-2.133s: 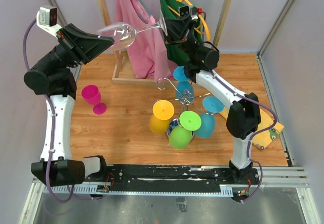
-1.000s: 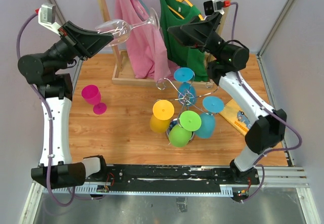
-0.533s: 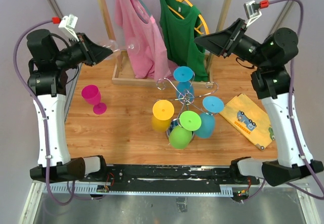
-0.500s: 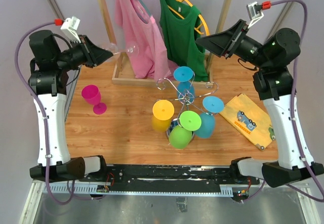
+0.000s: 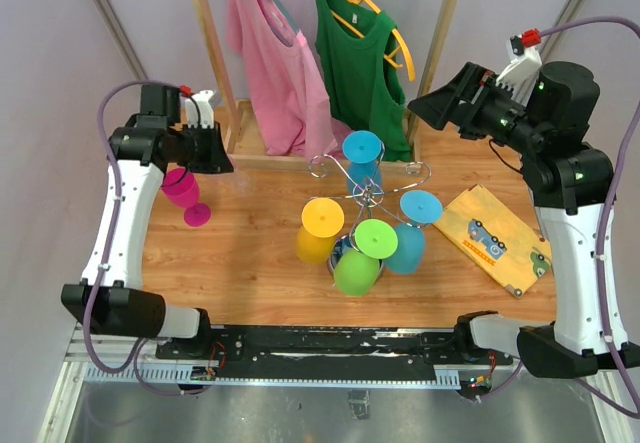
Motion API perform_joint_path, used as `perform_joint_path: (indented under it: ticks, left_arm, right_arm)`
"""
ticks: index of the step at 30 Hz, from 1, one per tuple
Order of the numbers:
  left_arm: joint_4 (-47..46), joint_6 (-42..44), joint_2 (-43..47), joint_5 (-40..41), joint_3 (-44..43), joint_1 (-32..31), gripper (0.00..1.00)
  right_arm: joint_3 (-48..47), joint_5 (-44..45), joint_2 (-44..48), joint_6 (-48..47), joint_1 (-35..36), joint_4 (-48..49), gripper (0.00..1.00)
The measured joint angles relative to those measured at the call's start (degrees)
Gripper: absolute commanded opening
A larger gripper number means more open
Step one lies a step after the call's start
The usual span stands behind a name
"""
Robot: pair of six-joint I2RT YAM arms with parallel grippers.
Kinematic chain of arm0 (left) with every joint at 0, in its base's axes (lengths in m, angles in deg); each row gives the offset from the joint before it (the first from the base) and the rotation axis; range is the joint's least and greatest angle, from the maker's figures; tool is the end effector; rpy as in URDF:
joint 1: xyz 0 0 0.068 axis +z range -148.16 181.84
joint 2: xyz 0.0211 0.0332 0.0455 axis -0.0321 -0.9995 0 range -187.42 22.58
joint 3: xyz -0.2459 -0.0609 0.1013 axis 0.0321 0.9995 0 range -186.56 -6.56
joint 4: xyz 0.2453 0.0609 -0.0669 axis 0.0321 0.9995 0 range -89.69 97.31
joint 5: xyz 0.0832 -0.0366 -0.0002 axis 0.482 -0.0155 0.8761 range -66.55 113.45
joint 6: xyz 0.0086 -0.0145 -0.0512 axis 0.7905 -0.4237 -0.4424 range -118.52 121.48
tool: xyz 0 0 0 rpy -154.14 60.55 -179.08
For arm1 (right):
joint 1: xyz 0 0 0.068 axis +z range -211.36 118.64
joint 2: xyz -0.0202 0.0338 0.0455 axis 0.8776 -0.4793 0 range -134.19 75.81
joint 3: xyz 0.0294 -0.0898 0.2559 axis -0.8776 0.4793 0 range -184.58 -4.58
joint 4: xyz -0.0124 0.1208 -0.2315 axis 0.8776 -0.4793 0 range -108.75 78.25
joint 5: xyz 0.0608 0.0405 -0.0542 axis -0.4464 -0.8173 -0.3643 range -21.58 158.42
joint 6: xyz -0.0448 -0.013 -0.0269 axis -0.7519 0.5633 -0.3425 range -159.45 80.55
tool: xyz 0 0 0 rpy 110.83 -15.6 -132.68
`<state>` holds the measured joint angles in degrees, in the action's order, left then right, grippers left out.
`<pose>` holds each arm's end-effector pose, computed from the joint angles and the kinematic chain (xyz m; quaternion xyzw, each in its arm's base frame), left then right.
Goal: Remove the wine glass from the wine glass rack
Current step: Place the wine glass at the center of the board.
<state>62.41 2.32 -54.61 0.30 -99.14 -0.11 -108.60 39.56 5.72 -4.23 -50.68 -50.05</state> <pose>0.2542 -0.0228 0.4162 0.0962 0.9085 -0.1900 0.3595 0.1980 0.0547 0.5403 -0.0146 0.7302 0.4250 0.5348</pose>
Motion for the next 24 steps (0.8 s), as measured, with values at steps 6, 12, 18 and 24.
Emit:
perform_joint_path:
  ticks: [6,12,18,24]
  left_arm:
    - [1.4,2.12,-5.01,5.42,1.75,-1.68,0.0]
    - [0.37,3.13,-8.83,8.61,3.43,-2.27,0.0]
    - [-1.7,3.13,-10.4,9.75,5.95,-3.13,0.0]
    - [-5.77,2.78,-10.4,9.88,10.1,-4.0,0.0]
  right_arm:
    - [-1.03,7.52,0.02,-3.58,-0.09,-7.82,0.99]
    - [-1.03,11.37,0.11,-5.07,-0.11,-12.13,0.98]
    - [-1.03,12.72,0.79,-5.68,-0.13,-13.77,0.99]
    - [-1.03,13.09,1.38,-5.75,-0.13,-14.4,0.99]
